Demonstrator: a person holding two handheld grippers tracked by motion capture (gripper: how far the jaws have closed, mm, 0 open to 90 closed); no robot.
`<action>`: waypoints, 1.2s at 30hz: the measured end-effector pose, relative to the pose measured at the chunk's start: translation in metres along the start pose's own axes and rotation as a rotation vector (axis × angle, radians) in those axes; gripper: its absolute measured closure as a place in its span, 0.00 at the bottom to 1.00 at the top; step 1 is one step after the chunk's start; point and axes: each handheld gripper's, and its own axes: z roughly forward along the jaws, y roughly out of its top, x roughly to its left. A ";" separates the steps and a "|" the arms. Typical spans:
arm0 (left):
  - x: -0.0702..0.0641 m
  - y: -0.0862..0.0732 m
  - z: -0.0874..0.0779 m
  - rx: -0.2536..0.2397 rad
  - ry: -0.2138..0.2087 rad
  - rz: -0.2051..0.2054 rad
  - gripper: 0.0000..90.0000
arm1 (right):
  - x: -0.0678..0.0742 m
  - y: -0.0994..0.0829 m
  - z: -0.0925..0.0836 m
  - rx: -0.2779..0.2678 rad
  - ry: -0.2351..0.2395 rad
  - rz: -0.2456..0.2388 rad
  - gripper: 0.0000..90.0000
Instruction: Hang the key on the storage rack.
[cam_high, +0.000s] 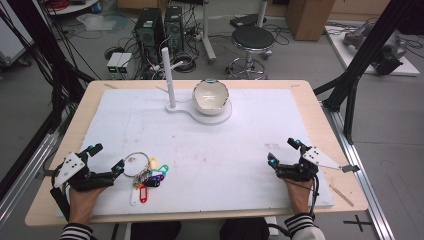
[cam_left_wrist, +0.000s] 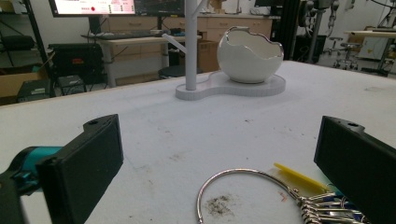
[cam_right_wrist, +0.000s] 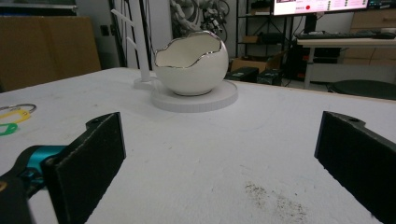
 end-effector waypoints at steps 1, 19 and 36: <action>0.000 0.000 0.000 0.000 0.000 0.001 0.02 | 0.000 0.000 0.000 -0.001 0.003 -0.003 0.01; 0.003 0.002 0.002 0.023 0.026 -0.032 0.02 | -0.001 0.000 -0.001 -0.007 0.013 -0.002 0.01; 0.017 0.074 0.018 0.232 -0.080 0.081 0.02 | -0.001 0.000 -0.001 -0.009 0.015 -0.001 0.01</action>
